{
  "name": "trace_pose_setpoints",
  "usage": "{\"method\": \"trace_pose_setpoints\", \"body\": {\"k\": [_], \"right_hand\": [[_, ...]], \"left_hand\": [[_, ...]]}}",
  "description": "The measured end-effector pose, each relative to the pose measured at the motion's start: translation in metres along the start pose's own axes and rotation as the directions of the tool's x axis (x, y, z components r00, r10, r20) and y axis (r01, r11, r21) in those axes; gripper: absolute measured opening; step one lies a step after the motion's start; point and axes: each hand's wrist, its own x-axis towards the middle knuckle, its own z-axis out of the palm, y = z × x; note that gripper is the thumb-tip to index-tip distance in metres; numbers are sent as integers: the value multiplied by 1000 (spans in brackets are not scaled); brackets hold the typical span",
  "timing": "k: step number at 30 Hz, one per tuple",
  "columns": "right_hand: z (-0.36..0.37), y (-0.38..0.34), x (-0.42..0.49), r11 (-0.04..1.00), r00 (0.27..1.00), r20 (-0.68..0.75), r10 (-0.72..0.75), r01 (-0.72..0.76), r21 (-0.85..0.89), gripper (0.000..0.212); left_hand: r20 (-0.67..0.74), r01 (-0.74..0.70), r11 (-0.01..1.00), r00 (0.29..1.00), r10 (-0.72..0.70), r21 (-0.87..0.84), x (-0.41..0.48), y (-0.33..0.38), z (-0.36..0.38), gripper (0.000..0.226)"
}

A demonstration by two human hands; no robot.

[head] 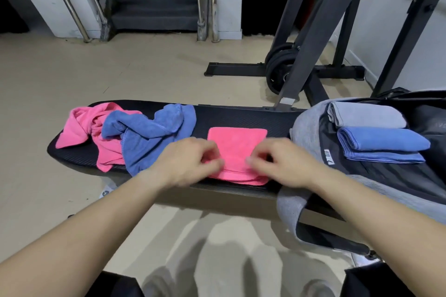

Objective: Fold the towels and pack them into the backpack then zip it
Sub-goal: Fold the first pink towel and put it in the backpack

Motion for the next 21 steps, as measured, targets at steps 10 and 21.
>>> {"method": "trace_pose_setpoints", "body": {"k": [10, 21], "right_hand": [[-9, 25, 58, 934, 921, 178, 346, -356, 26, 101], [-5, 15, 60, 932, 940, 35, 339, -340, 128, 28]], "left_hand": [[216, 182, 983, 961, -170, -35, 86, -11, 16, 78], [20, 318, 926, 947, -321, -203, 60, -18, 3, 35]]}}
